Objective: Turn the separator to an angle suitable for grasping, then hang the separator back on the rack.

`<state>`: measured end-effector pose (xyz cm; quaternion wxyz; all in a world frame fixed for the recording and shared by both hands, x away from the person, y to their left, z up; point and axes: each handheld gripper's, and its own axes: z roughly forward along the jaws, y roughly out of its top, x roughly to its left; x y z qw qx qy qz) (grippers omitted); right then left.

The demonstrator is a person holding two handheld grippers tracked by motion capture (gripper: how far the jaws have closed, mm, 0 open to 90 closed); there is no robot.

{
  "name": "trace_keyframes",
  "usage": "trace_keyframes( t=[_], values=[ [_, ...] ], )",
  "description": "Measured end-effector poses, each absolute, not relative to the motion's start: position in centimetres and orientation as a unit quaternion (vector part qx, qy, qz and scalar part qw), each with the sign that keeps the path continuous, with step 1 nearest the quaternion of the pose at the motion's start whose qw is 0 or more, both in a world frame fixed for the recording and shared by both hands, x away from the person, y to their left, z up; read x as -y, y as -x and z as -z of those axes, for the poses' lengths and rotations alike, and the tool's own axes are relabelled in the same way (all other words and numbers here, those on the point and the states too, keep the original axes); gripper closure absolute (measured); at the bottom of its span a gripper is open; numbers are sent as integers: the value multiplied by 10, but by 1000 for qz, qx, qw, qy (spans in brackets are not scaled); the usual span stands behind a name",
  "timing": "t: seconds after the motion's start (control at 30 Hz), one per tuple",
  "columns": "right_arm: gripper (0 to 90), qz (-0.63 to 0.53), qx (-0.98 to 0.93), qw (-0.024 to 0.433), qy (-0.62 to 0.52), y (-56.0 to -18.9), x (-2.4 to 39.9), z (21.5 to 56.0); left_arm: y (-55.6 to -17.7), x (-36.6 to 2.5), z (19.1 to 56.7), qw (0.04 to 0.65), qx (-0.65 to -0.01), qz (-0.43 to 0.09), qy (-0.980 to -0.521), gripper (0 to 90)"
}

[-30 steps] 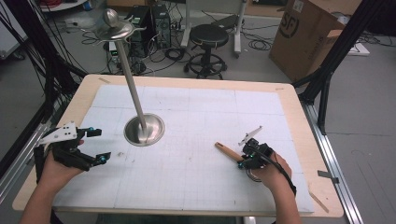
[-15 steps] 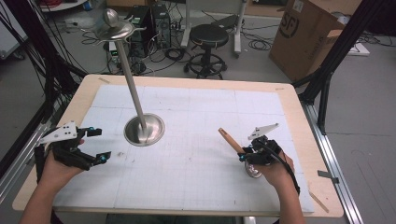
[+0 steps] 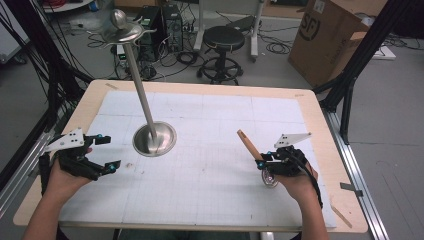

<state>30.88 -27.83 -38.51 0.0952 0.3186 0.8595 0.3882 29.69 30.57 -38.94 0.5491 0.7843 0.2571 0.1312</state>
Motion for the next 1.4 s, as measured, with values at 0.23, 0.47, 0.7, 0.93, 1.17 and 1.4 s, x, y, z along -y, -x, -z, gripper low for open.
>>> trace_keyframes(
  t=[0.23, 0.47, 0.7, 0.93, 1.17, 1.4],
  values=[
    [685, -425, -843, 101, -314, -306, 283, 379, -298, -307, 389, 553, -256, -132, -782, 20],
    [685, -453, -829, 105, -310, -304, 285, 377, -296, -307, 387, 554, -256, -133, -781, 20],
    [685, -469, -819, 118, -309, -302, 284, 376, -296, -306, 385, 557, -254, -133, -779, 20],
    [686, -508, -799, 127, -295, -301, 282, 369, -297, -308, 386, 559, -254, -132, -778, 20],
    [685, -524, -791, 135, -283, -300, 276, 363, -296, -307, 385, 560, -253, -131, -778, 20],
    [685, -548, -778, 129, -280, -306, 270, 354, -295, -308, 384, 565, -253, -129, -775, 20]
  ],
)
